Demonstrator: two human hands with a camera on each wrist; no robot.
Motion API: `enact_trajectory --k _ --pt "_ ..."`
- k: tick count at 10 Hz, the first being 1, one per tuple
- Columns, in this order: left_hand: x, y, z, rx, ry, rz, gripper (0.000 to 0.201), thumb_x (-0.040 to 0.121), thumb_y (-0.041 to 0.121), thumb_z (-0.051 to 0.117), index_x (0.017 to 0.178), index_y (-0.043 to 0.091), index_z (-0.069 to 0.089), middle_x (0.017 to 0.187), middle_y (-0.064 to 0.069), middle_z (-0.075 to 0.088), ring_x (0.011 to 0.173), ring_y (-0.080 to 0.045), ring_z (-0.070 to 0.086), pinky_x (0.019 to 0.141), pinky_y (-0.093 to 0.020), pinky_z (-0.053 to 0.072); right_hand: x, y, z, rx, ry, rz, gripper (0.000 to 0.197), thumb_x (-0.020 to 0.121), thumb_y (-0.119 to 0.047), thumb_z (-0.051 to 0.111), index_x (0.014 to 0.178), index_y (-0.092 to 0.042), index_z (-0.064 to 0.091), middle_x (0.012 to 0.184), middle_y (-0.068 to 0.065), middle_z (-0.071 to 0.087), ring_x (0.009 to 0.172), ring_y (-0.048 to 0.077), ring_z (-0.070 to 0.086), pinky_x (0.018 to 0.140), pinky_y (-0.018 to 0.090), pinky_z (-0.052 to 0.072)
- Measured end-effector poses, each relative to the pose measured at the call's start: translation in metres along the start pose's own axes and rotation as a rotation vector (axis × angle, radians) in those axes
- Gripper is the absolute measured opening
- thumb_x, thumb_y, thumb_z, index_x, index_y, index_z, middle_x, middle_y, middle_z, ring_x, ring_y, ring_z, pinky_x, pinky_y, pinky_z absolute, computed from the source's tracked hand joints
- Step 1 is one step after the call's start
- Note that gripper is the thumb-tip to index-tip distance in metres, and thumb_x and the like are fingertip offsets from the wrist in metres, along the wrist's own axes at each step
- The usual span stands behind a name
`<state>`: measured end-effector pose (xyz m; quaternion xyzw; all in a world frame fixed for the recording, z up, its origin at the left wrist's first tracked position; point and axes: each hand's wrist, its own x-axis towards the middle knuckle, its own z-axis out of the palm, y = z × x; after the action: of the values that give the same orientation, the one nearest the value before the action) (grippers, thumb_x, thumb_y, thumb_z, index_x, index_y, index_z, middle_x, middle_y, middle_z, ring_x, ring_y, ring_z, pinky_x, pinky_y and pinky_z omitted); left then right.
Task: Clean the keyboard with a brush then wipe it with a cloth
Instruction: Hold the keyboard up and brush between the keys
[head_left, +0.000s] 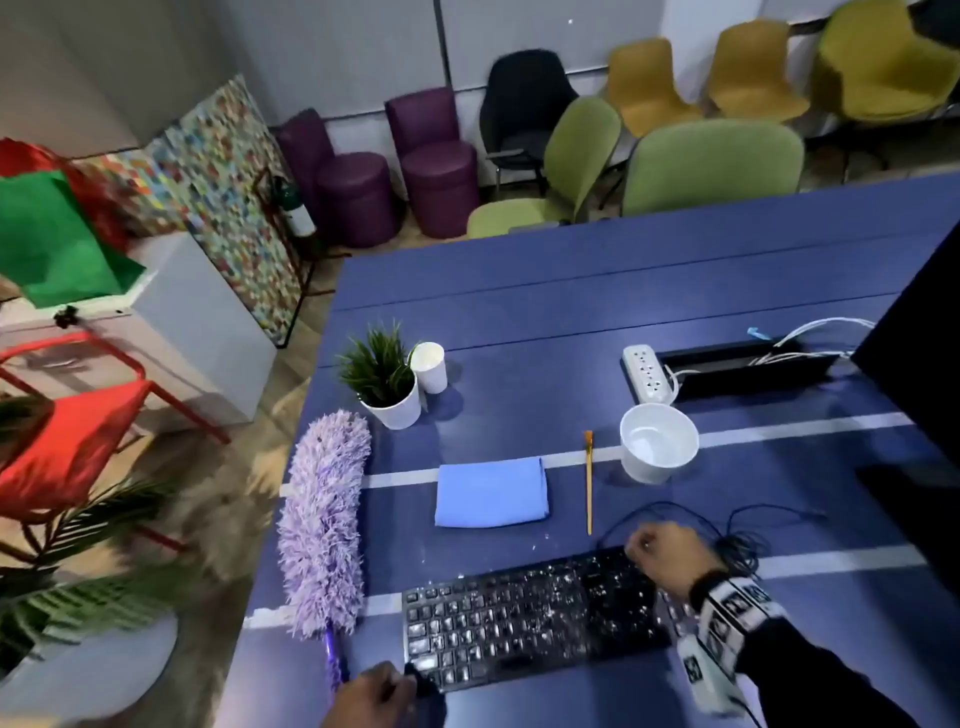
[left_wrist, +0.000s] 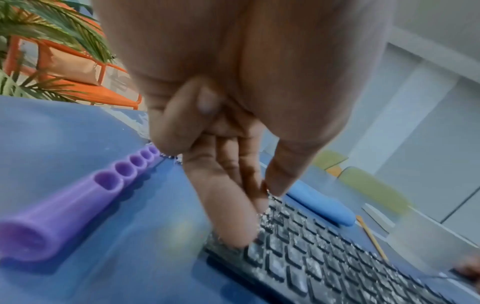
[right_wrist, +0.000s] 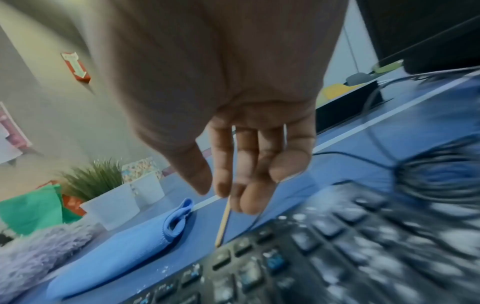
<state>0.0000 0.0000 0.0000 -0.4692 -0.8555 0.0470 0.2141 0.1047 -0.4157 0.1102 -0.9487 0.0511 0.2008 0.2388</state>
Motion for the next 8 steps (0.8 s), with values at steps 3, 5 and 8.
enact_trajectory --k 3,5,8 --pt "0.041 -0.071 -0.077 -0.373 -0.973 1.667 0.028 0.083 0.043 0.068 0.057 0.045 0.058 0.084 0.006 0.069 0.100 -0.010 0.061 0.091 -0.025 0.043 0.072 -0.073 0.003 -0.129 0.062 0.116 0.033 0.083 -0.027 0.060 0.112 -0.013 0.055 0.111 0.014 0.066 0.104 0.033 0.063 0.083 0.039 0.052" --pt "0.058 -0.081 -0.063 -0.326 -0.929 1.634 0.031 0.081 0.037 0.074 0.062 0.055 0.057 0.092 -0.002 0.073 0.095 -0.021 0.068 0.090 -0.028 0.049 0.081 -0.066 0.025 -0.094 0.069 0.151 0.038 0.084 -0.013 0.060 0.115 -0.007 0.039 0.111 0.021 0.063 0.104 0.038 0.062 0.081 0.043 0.051" --pt "0.031 -0.063 -0.063 -0.211 -0.911 1.700 0.022 0.090 0.041 0.060 0.074 0.039 0.046 0.111 -0.006 0.070 0.108 -0.025 0.063 0.089 -0.028 0.045 0.086 -0.053 0.026 0.011 0.052 0.220 0.050 0.076 -0.011 0.069 0.114 -0.001 0.038 0.110 0.024 0.062 0.102 0.039 0.062 0.079 0.041 0.052"
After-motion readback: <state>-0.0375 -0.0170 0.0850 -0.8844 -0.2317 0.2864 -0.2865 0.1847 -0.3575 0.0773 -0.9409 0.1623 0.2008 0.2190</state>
